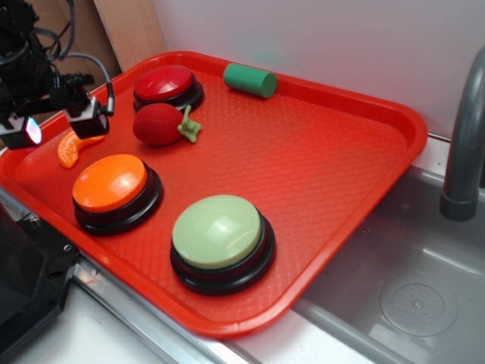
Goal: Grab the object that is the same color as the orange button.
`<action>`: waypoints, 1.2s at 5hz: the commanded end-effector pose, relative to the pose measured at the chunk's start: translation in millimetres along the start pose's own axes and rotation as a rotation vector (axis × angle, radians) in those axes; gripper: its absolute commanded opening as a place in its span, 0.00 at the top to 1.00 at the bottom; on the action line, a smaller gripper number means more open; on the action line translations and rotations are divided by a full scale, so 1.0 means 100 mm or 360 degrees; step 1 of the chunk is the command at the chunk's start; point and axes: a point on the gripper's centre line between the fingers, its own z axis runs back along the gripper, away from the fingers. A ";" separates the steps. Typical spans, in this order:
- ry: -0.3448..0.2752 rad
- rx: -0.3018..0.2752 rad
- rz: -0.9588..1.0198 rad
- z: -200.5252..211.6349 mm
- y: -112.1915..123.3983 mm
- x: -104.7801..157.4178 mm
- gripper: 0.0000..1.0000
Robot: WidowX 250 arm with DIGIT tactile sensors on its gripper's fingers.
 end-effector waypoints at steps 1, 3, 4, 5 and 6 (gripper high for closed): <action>-0.0055 0.0039 0.0038 -0.22 0.15 0.13 0.00; -0.0031 -0.0082 0.0059 -0.38 0.18 0.16 0.00; 0.0009 -0.0095 0.0048 -0.41 0.18 0.17 0.45; 0.0033 -0.0090 0.0035 -0.42 0.19 0.16 0.85; 0.0043 -0.0103 0.0022 -0.42 0.18 0.14 1.00</action>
